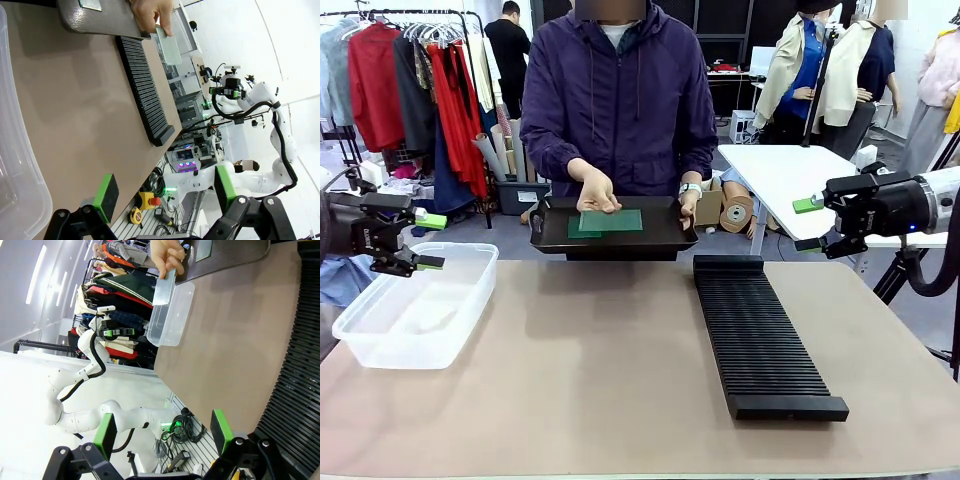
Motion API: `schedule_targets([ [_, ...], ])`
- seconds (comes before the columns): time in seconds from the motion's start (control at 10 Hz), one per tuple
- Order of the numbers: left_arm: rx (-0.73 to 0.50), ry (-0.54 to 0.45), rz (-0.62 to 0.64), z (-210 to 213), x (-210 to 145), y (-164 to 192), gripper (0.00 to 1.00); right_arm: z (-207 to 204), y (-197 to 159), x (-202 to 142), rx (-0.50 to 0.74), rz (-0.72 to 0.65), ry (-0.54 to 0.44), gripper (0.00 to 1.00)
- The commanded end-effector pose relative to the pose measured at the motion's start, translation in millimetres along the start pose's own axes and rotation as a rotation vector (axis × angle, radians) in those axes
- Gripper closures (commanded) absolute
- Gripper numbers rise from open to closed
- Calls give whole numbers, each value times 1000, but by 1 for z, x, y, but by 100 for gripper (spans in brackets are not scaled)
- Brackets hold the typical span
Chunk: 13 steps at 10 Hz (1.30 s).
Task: Sort PCBs into racks and boxes based on the side picked up.
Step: Pick up the Blank PCB handed by the Human.
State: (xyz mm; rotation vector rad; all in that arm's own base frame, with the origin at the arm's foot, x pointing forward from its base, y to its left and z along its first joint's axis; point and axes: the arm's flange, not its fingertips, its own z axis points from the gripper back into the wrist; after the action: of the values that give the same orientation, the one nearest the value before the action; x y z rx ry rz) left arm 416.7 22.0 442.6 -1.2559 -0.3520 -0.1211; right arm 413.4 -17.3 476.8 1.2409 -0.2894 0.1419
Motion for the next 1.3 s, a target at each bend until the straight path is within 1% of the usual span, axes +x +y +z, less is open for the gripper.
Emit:
schedule_targets([
  [0.0, -1, 4, -2, 2, 1, -1, 0, 0, 1, 0, 12, -5, -2, 0],
  [0.6, -1, 4, -2, 2, 1, -1, 0, 0, 0, 0, 0, 0, 0, 0],
  [0.7, -1, 4, -2, 2, 1, -1, 0, -8, -8, 12, 14, 30, -21, 0],
  [0.8, -1, 4, -2, 2, 1, -1, 0, -15, -13, 18, 66, 63, -5, 0],
  [0.9, -1, 4, -2, 2, 1, -1, 0, -27, -20, 27, 104, 77, -21, 0],
  [1.0, -1, 4, -2, 2, 1, -1, 0, -36, -25, 32, 130, 83, -15, 0],
  [1.1, -1, 4, -2, 2, 1, -1, 0, -51, -36, 43, 148, 95, -37, 0],
  [1.2, -1, 4, -2, 2, 1, -1, 0, -64, -40, 52, 177, 78, -16, 0],
])
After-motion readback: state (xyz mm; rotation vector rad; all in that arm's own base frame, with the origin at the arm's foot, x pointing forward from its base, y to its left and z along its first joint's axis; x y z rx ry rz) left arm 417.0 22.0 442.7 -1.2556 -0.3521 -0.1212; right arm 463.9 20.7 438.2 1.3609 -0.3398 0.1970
